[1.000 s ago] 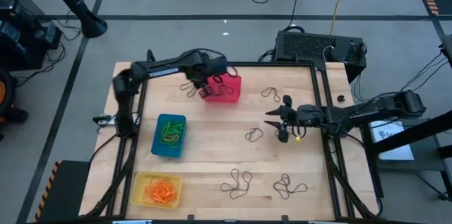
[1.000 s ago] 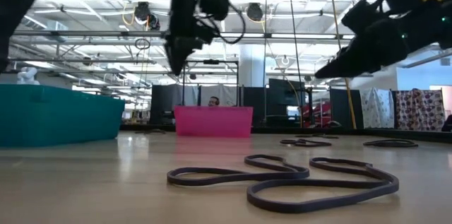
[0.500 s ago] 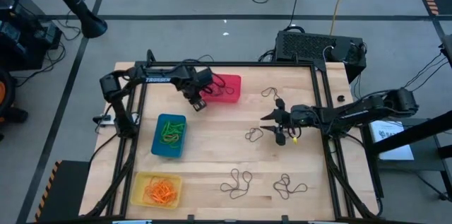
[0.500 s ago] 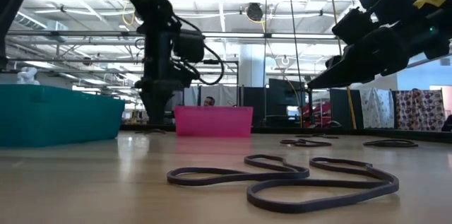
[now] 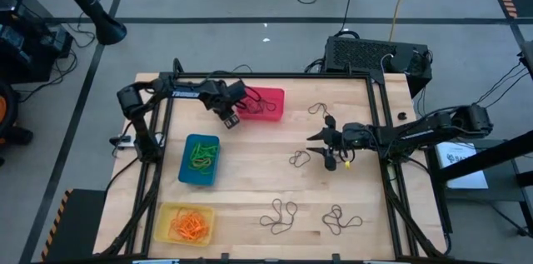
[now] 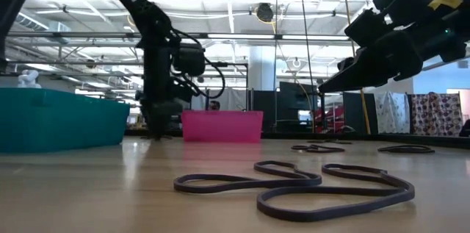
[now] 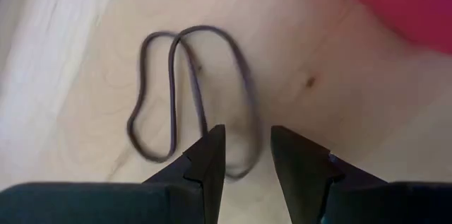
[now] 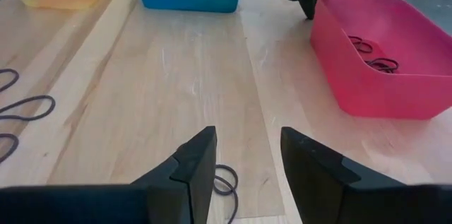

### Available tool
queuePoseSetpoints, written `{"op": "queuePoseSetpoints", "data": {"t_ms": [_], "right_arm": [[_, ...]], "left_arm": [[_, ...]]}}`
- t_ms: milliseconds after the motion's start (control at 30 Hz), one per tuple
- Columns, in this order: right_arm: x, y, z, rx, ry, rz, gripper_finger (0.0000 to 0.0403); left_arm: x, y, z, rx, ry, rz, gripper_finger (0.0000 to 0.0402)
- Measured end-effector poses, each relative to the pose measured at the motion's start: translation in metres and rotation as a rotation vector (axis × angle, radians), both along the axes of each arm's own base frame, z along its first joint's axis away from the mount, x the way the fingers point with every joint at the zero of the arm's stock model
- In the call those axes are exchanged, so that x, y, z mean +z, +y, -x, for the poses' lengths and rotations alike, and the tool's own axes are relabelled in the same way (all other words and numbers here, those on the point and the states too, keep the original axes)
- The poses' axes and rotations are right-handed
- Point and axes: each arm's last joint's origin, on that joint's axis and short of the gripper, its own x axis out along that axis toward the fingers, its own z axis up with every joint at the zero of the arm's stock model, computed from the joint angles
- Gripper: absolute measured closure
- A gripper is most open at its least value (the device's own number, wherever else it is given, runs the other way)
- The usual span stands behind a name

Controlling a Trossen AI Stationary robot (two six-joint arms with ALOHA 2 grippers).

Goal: Sort rubber bands into baskets

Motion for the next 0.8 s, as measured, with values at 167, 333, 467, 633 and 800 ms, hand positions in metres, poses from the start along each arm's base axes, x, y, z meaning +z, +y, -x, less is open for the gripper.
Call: {"op": "queuePoseSetpoints", "data": {"t_ms": [167, 333, 467, 633, 800], "right_arm": [[0.0, 0.0, 0.0, 0.002, 0.001, 0.006, 0.025], [0.0, 0.0, 0.0, 0.008, 0.001, 0.02, 0.025], [0.0, 0.0, 0.0, 0.003, 0.001, 0.009, 0.025], [-0.001, 0.0, 0.0, -0.005, 0.011, -0.012, 0.025], [-0.003, 0.001, 0.002, -0.006, 0.037, -0.045, 0.025]], "left_arm": [[-0.007, 0.0, 0.002, -0.024, -0.034, 0.012, 0.0277], [-0.007, 0.0, 0.002, -0.023, -0.033, 0.016, 0.0302], [-0.006, 0.0, 0.001, 0.001, -0.044, 0.018, 0.0379], [0.003, 0.0, 0.0, 0.047, -0.056, -0.02, 0.0394], [0.036, -0.011, -0.008, 0.014, -0.164, -0.087, 0.0398]]}}
